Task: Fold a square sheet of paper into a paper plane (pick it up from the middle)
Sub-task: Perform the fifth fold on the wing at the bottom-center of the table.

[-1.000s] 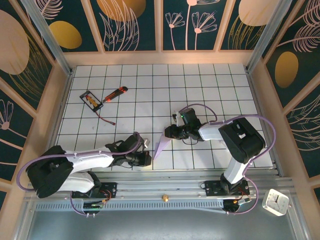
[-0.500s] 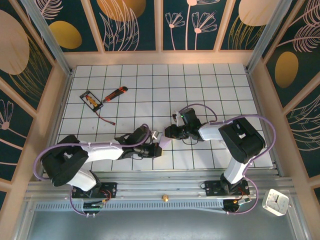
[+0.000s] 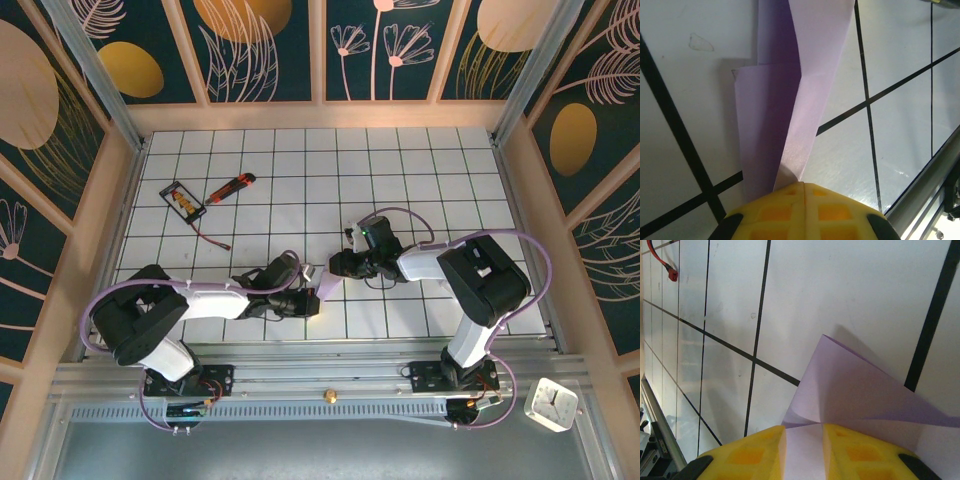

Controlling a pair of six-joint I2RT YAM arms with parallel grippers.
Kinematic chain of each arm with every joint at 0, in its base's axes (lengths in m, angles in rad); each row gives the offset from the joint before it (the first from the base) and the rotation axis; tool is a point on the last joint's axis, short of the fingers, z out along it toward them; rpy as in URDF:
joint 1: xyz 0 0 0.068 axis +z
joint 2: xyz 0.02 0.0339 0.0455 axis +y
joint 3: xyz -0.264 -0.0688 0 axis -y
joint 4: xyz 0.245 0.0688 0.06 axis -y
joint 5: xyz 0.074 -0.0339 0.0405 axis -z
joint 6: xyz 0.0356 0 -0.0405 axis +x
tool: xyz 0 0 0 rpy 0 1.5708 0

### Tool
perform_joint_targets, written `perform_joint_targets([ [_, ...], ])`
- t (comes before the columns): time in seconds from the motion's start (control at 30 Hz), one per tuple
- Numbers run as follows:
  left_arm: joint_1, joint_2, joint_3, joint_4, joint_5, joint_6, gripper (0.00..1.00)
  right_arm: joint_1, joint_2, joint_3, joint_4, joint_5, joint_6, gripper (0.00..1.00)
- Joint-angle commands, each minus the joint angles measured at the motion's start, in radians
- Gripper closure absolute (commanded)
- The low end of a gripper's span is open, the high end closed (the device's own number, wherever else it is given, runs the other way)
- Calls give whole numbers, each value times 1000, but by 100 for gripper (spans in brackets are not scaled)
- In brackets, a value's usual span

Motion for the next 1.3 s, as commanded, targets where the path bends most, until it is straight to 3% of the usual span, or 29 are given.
perform_joint_targets([
  [0.0, 8, 24, -24, -14, 4, 26, 100, -3, 50, -10, -93, 78, -27, 73],
  [0.3, 8, 36, -81, 0, 20, -20, 100, -3, 25, 31, -103, 55, -27, 72],
  [0.5, 7, 32, -125, 25, 29, -63, 100, -5, -71, 64, -101, -16, 6, 71],
  [0.7, 8, 52, -130, 32, 40, -65, 100, 11, -177, 2, -26, -82, 89, 71],
  [0.83, 7, 65, -133, 39, 49, -67, 100, 59, -230, -63, 2, -61, 133, 72],
  [1.27, 7, 79, -135, 35, 54, -61, 100, 181, -206, -211, 179, -7, 296, 92],
])
